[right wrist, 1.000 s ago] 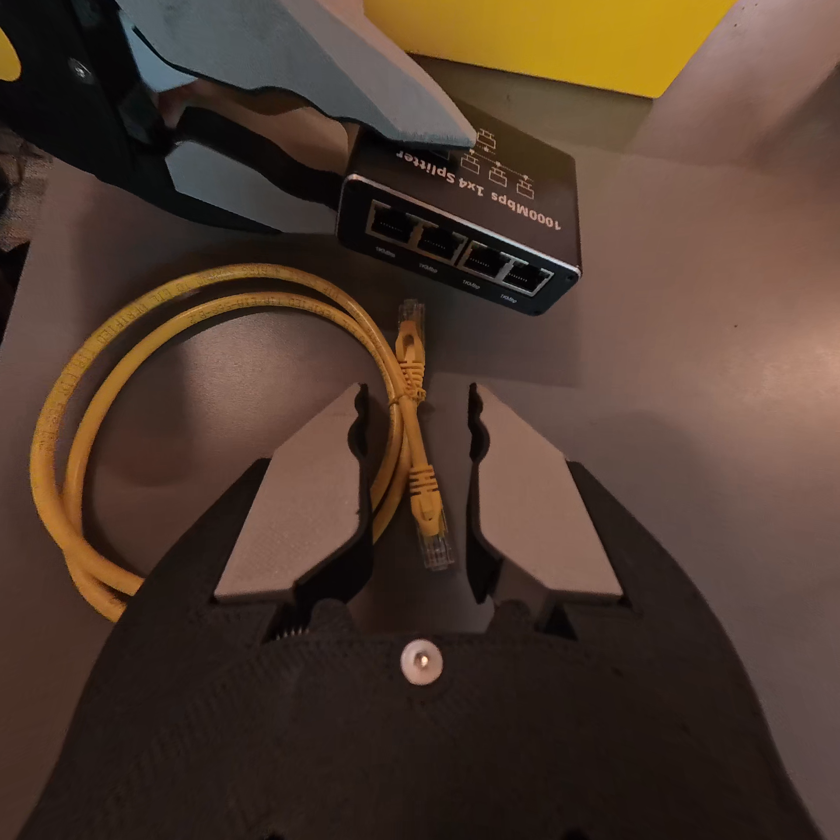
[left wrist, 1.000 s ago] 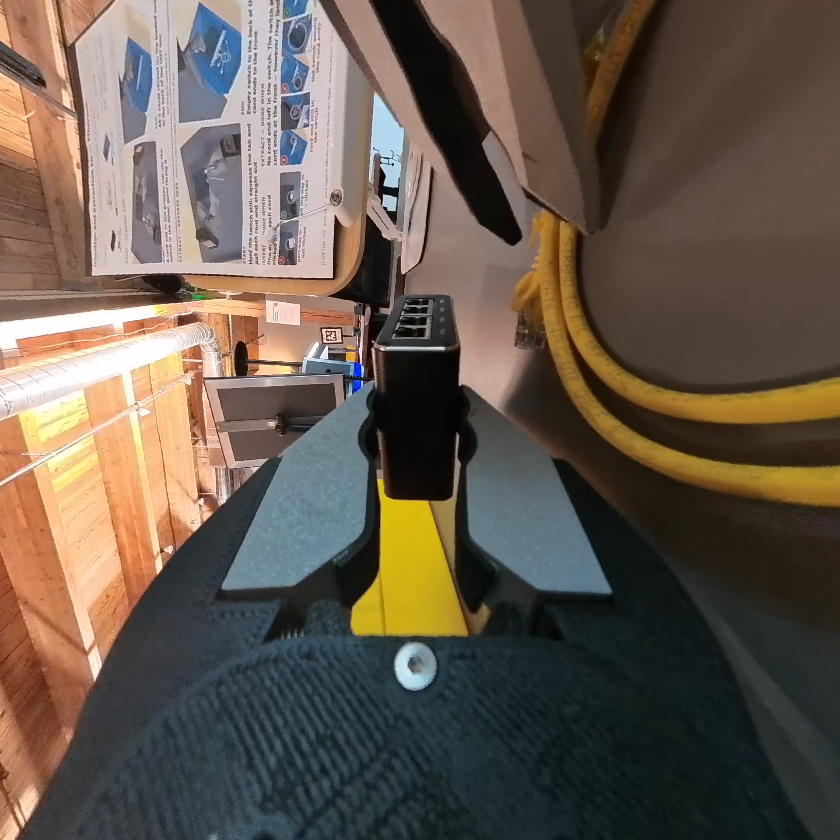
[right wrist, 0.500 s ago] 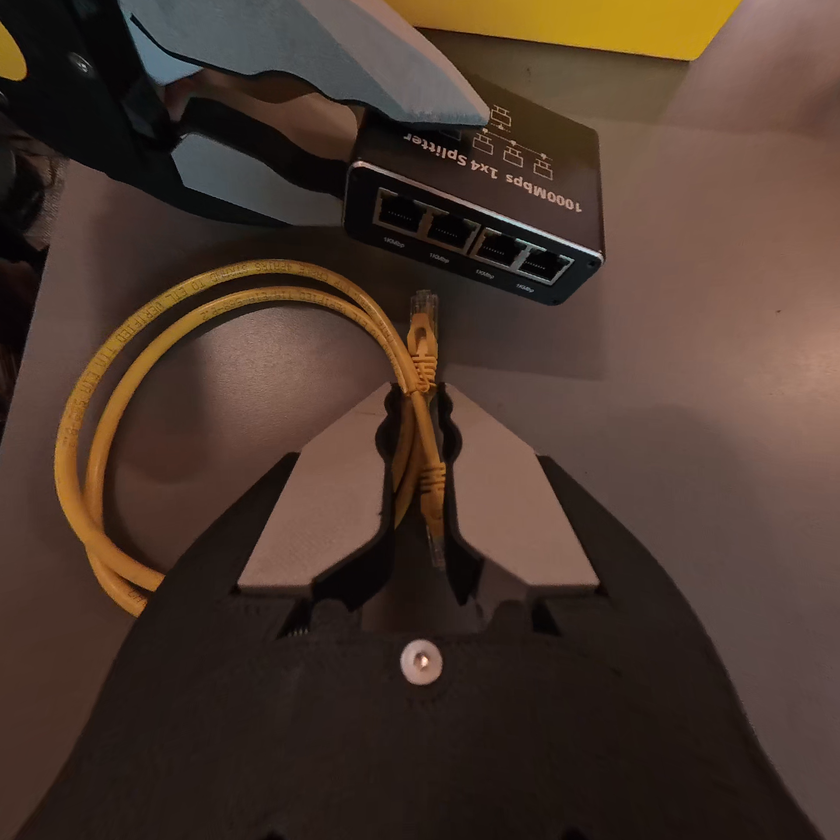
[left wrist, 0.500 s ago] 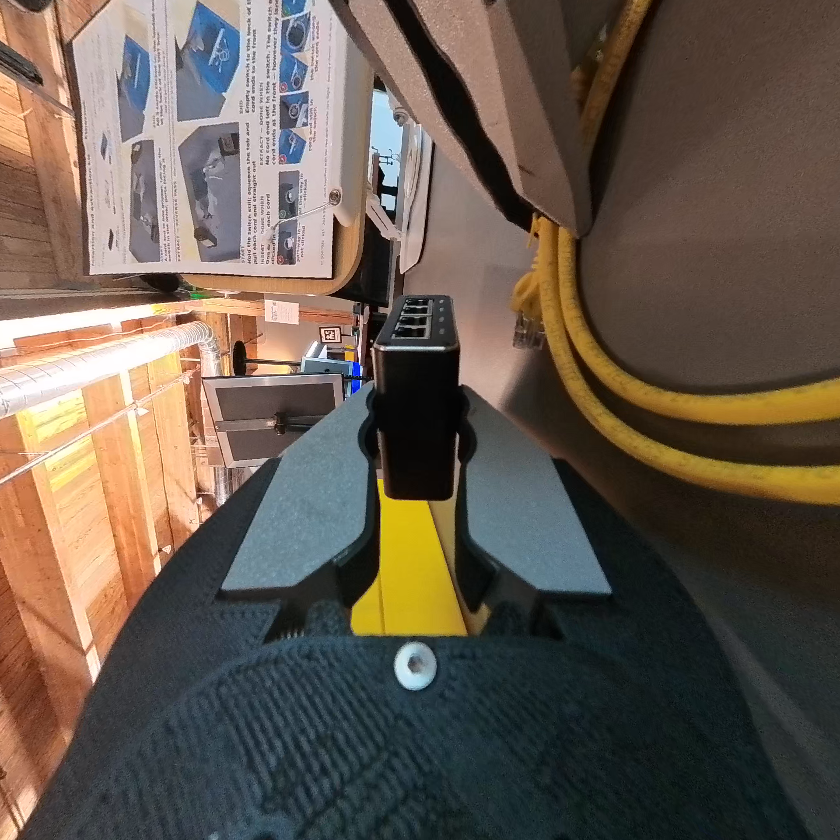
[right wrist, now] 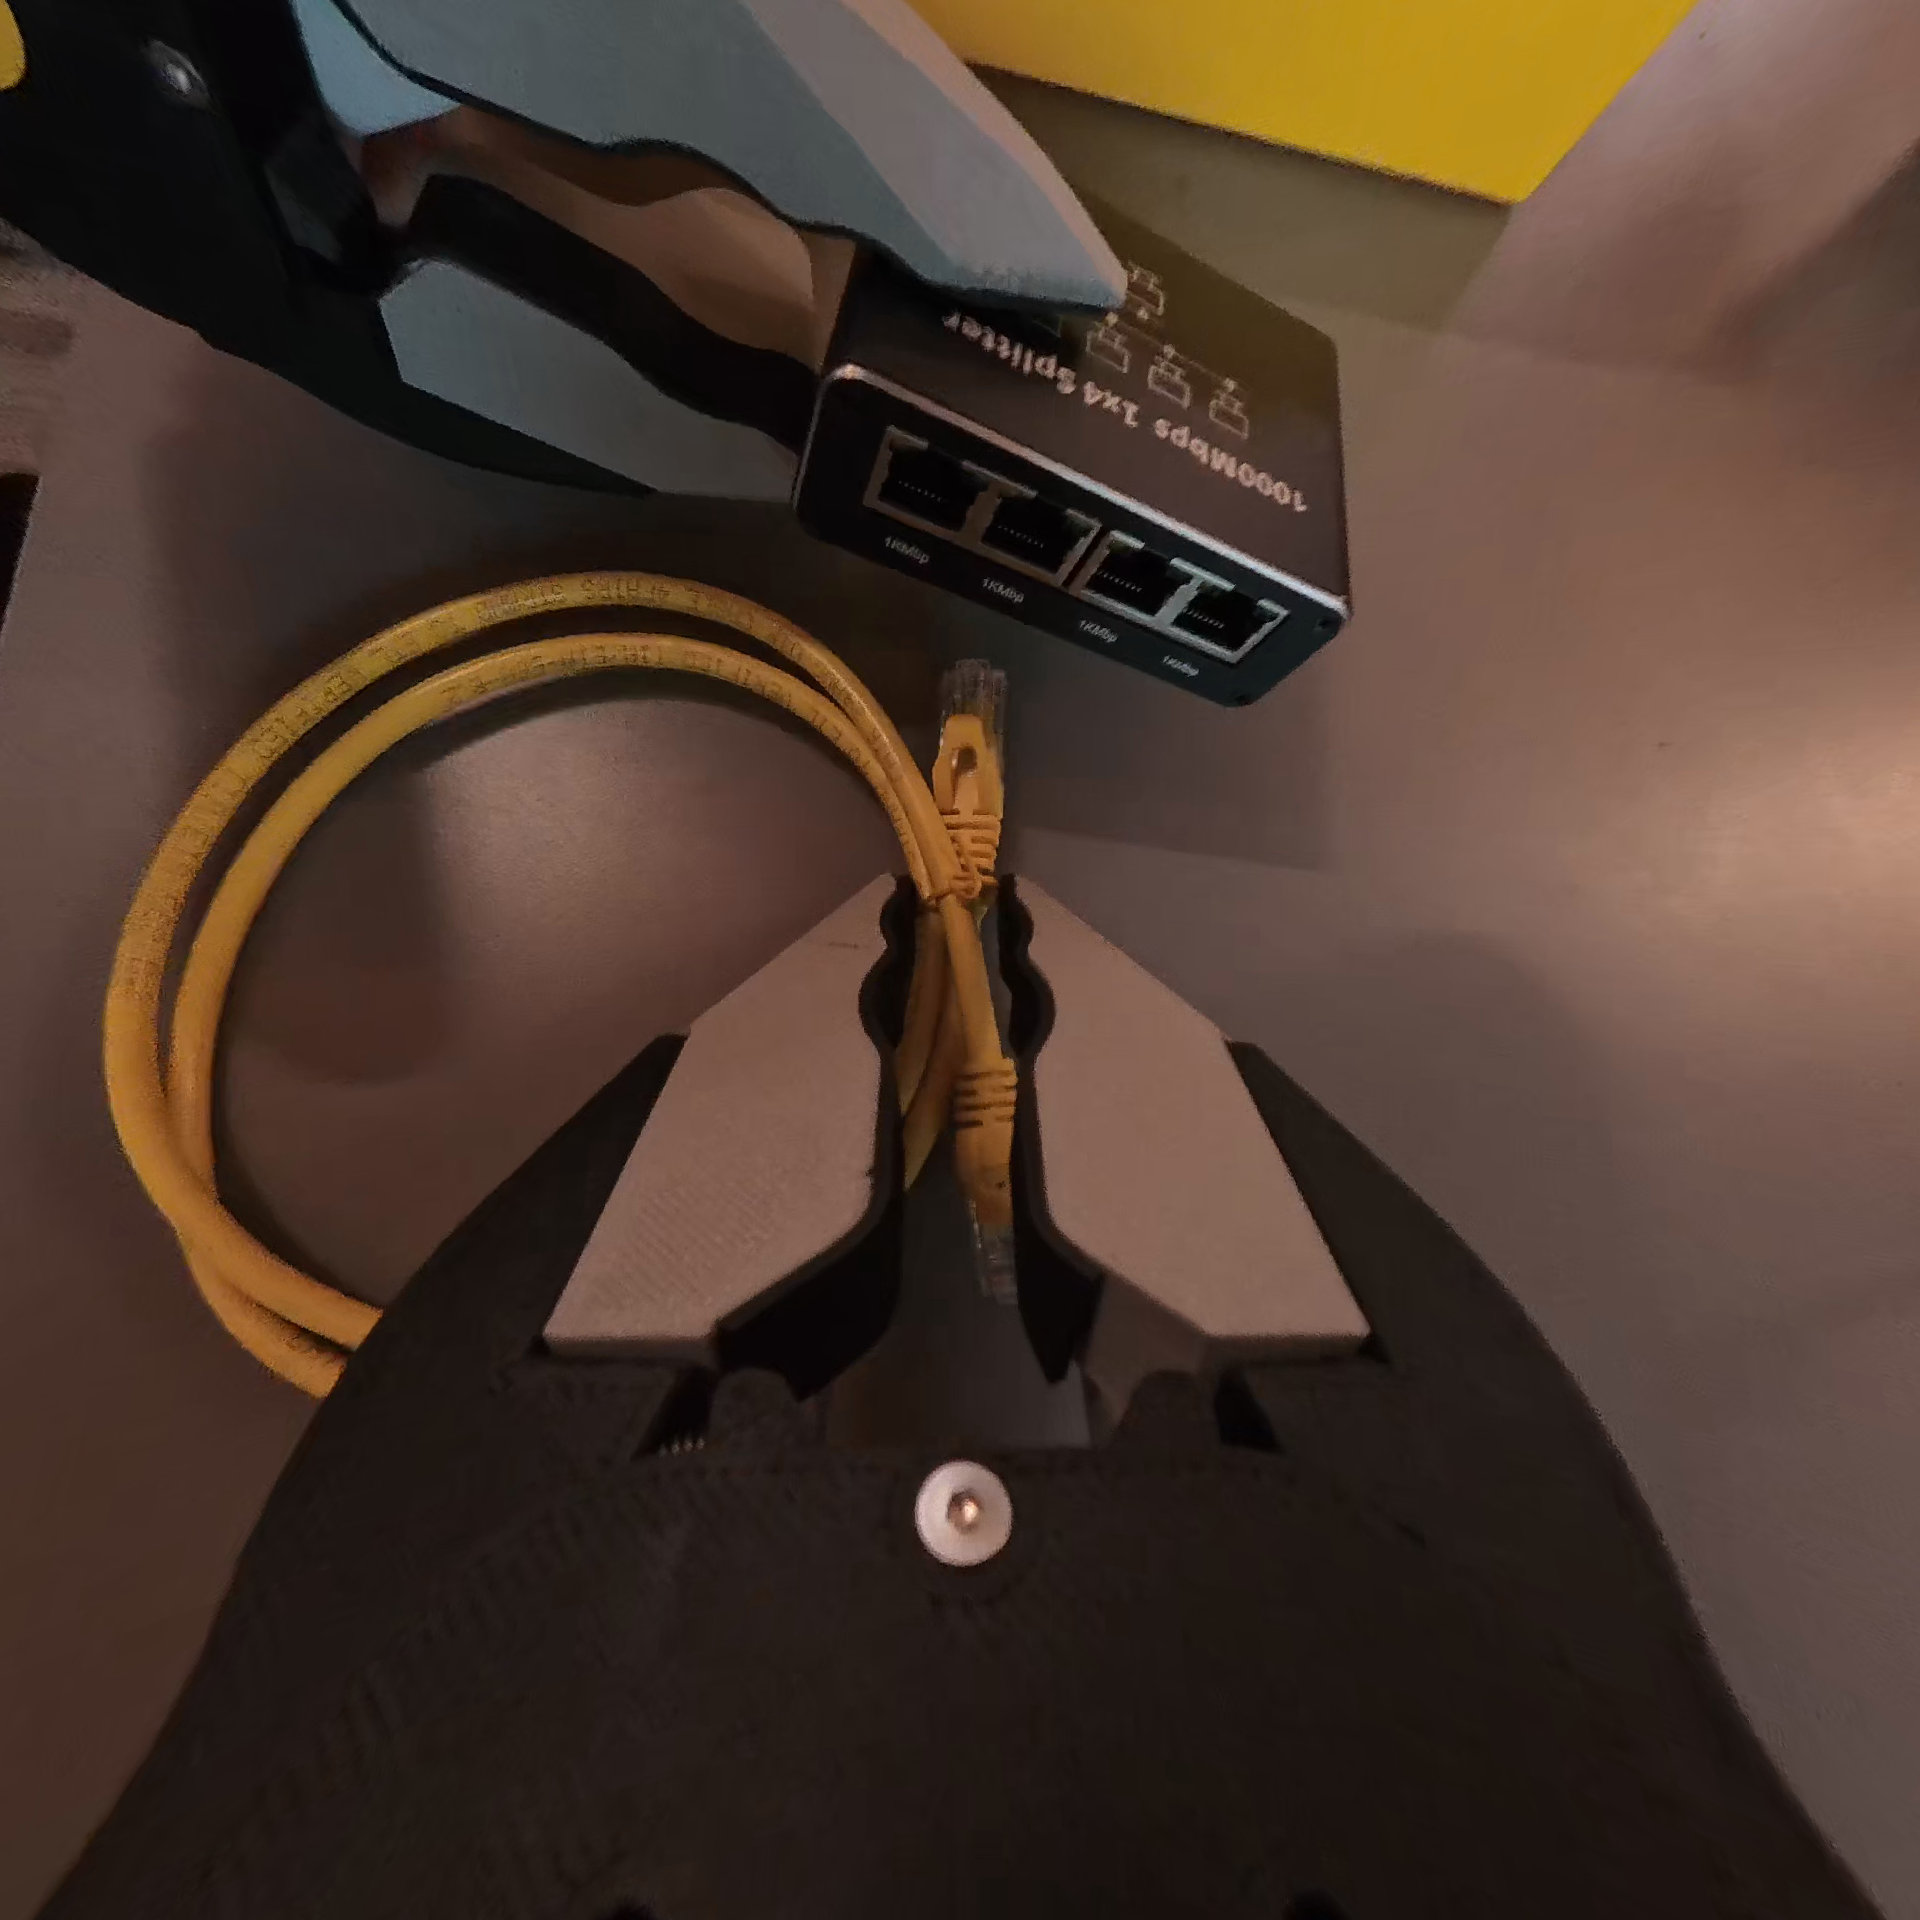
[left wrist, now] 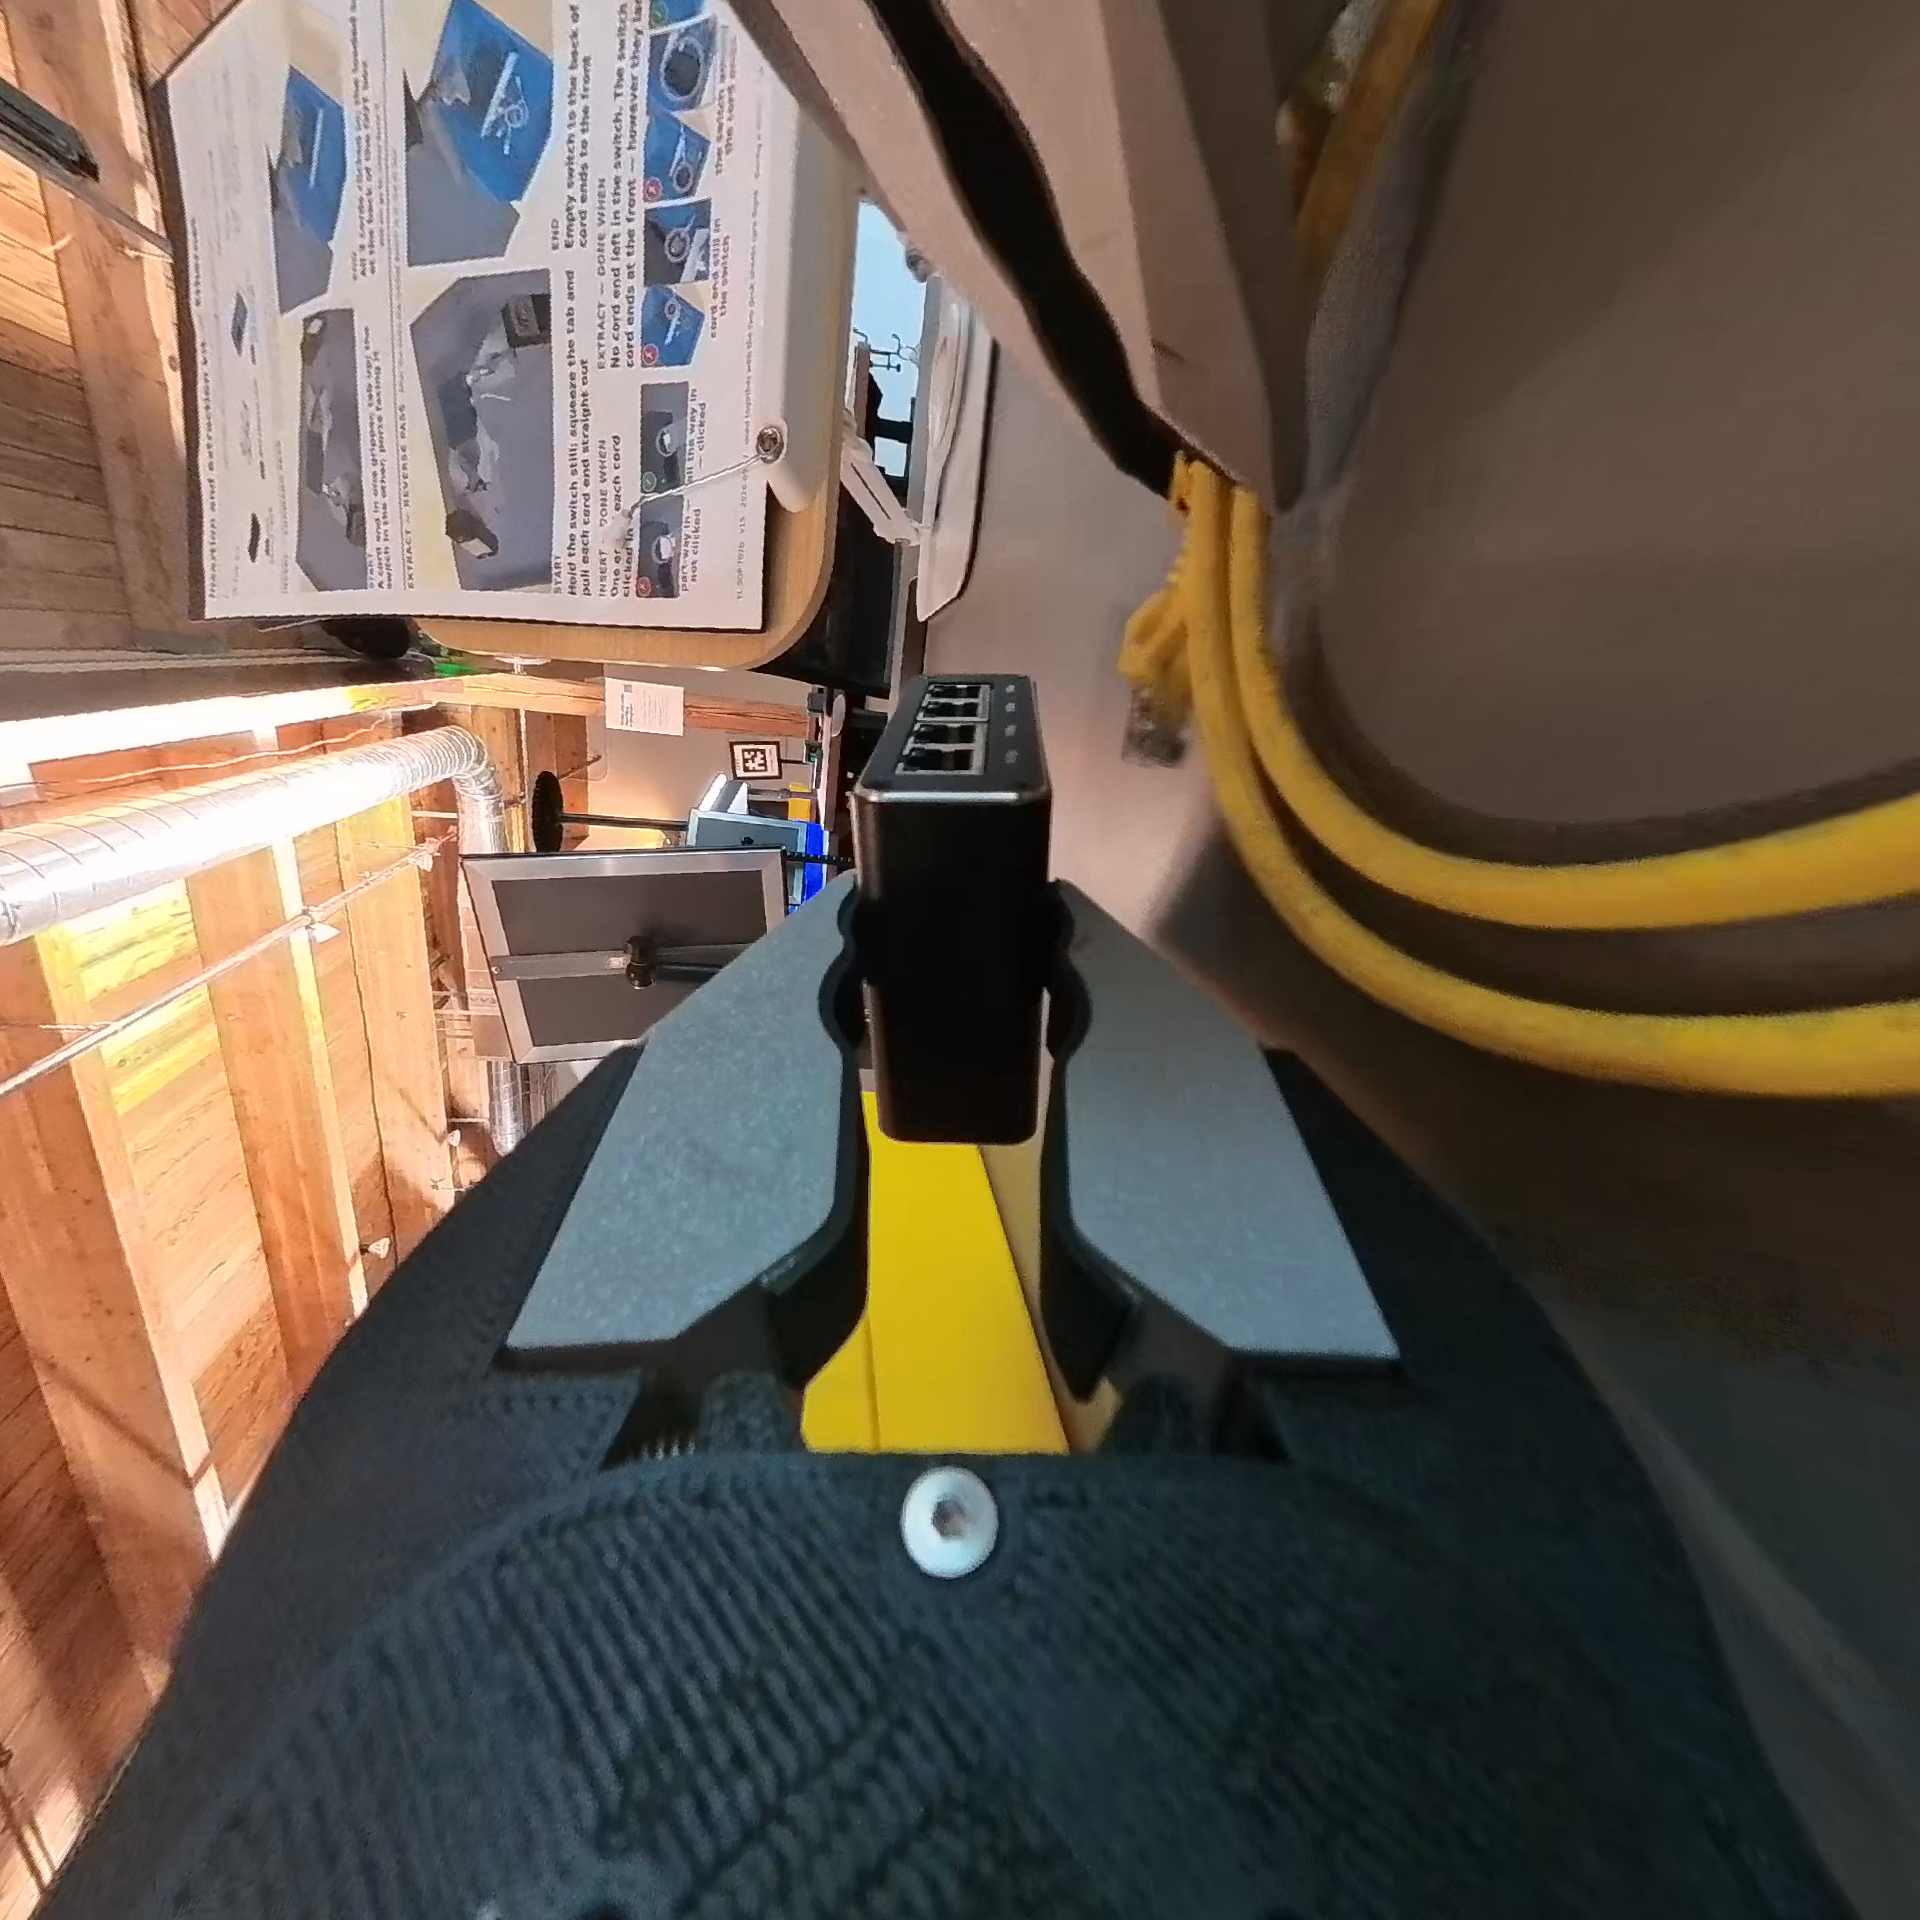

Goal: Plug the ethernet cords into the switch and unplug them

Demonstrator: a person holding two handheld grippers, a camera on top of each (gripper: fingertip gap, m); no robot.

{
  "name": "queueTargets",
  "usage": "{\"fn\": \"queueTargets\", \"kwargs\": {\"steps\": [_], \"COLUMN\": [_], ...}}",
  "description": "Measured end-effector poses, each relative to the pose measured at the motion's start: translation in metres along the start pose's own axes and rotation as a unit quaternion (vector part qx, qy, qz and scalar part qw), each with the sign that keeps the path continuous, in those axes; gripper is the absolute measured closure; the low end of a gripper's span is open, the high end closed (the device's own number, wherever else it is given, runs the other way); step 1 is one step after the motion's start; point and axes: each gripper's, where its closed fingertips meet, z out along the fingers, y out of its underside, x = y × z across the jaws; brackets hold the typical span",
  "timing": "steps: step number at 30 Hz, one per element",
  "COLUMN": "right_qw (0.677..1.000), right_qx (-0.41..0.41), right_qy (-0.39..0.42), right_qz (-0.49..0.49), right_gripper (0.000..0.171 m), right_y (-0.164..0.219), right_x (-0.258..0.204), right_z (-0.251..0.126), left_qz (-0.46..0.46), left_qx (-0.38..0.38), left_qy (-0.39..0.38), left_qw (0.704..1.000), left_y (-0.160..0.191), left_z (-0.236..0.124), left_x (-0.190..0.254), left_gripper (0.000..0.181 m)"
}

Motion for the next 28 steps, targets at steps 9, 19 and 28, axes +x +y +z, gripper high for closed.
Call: {"fn": "queueTargets", "kwargs": {"steps": [9,19,28], "right_qw": [0.995,0.963,0.940], "right_qx": [-0.013,-0.087,0.028], "right_qy": [0.099,0.209,0.306], "right_qz": [0.020,0.145,0.152], "right_gripper": [0.159,0.158,0.113], "right_y": [0.014,0.080,0.042], "right_x": [0.041,0.100,0.123], "right_z": [-0.033,-0.071,-0.103], "left_qz": [-0.023,-0.041,-0.220], "left_qx": [-0.015,-0.075,-0.083], "left_qy": [0.001,0.051,0.107], "left_qw": [1.000,0.995,0.966], "left_y": [0.006,0.025,0.029], "left_z": [0.002,0.013,0.010], "left_x": [-0.003,0.021,0.014], "left_gripper": [0.151,0.149,0.122]}}
